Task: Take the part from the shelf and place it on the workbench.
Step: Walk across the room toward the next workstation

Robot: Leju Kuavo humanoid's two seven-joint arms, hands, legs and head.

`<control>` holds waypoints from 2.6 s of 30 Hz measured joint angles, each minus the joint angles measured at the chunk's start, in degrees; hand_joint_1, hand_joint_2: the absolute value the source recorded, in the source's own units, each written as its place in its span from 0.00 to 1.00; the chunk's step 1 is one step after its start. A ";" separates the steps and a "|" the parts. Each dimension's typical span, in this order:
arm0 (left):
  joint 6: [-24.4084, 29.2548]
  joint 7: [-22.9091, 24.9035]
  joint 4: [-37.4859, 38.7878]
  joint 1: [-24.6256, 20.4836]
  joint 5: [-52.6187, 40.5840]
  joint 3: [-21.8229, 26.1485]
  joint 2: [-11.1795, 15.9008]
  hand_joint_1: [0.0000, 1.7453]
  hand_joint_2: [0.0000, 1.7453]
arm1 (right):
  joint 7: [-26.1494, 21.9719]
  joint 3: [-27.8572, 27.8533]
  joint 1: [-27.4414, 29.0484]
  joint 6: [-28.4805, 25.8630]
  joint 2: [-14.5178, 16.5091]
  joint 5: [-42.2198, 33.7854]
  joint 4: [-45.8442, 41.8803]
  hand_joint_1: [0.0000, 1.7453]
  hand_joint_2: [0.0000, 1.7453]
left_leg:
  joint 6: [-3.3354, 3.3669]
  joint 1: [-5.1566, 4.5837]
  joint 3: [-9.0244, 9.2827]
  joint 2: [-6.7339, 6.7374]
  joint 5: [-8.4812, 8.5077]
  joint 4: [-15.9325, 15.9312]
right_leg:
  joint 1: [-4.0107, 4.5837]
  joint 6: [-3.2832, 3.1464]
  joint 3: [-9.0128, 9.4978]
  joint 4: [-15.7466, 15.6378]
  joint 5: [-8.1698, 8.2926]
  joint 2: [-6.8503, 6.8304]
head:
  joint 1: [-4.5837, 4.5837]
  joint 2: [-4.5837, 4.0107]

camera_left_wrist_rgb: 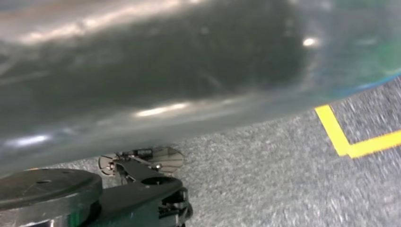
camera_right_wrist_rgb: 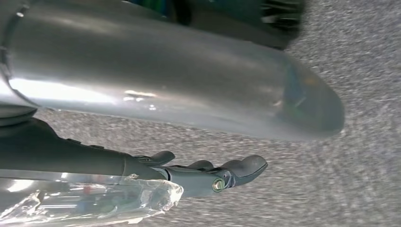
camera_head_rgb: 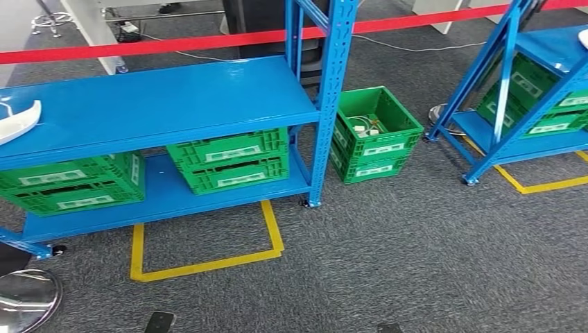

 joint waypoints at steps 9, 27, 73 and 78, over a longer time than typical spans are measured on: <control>1.14 0.46 0.00 -0.65 -0.30 -0.09 -0.55 0.00 0.00 | -0.12 -1.33 0.25 0.44 -0.56 0.10 -0.07 0.00 0.00 | -2.80 0.12 -4.99 2.78 -4.73 8.82 | -0.32 -2.03 3.15 -6.35 1.91 -2.08 | -0.85 0.00; 1.32 0.56 0.00 -0.55 -0.26 -0.14 -0.79 0.00 0.00 | -0.25 -2.68 0.45 0.45 -0.83 1.27 -0.11 0.00 0.00 | 0.21 -0.05 0.19 3.10 0.34 -0.97 | -0.05 0.62 -3.95 10.46 -6.86 -2.37 | -0.37 0.00; 2.14 0.28 0.00 -0.62 0.36 -0.21 -0.72 0.00 0.00 | -2.48 -6.36 0.39 0.80 -1.14 4.81 -0.24 0.00 0.00 | -3.16 0.52 1.70 4.08 -6.59 5.50 | -0.93 -1.44 3.21 -5.75 1.50 -2.30 | -1.11 0.00; 2.14 0.28 0.00 -0.17 0.37 -0.19 -0.65 0.00 0.00 | -2.49 -6.62 0.53 0.80 -1.16 4.85 -0.24 0.00 0.00 | -2.74 0.39 -7.38 4.22 -3.84 14.47 | -0.70 -1.55 6.36 -5.81 -1.25 -2.37 | -1.20 0.00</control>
